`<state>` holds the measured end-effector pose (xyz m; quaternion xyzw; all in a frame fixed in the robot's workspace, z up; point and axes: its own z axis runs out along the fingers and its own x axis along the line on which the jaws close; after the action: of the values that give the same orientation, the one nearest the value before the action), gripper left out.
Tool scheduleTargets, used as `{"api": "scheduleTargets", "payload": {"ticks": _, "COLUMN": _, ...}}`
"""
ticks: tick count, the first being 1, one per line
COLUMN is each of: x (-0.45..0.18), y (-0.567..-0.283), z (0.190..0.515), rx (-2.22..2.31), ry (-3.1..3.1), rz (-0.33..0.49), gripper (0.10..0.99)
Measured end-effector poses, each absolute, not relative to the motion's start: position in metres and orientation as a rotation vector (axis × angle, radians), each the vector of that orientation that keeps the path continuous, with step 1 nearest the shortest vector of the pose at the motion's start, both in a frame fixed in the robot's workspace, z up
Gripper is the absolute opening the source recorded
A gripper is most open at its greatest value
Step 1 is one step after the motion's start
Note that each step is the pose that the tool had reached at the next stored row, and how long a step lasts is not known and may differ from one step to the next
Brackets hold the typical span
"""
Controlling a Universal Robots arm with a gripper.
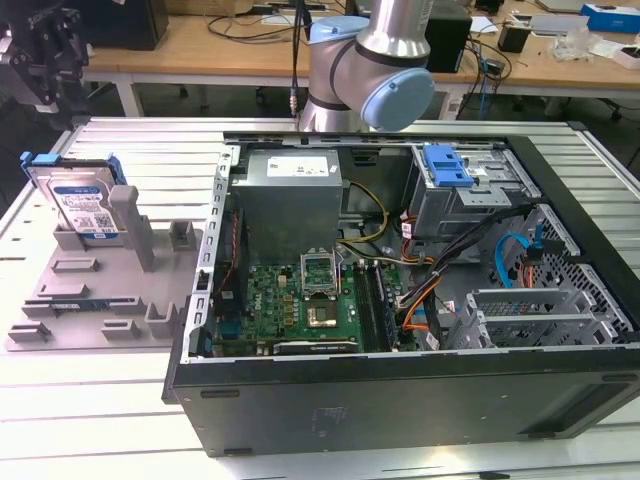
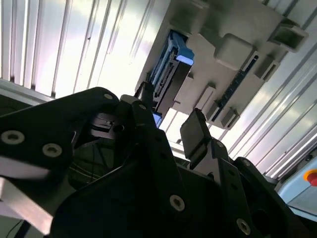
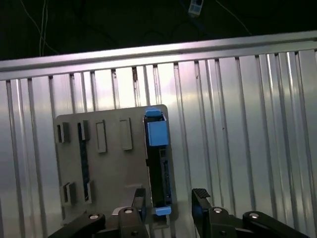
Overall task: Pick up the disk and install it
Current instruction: 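Pick up the disk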
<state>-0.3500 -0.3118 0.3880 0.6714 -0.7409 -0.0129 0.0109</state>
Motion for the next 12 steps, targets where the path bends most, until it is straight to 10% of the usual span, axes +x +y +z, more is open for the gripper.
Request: {"api": "scheduleTargets", "payload": {"ticks": 12, "x": -0.3505, "y": -0.3117, "z": 0.3874, "rx": 2.117, "ry": -2.279, "rz": 0.004, "gripper": 0.498}}
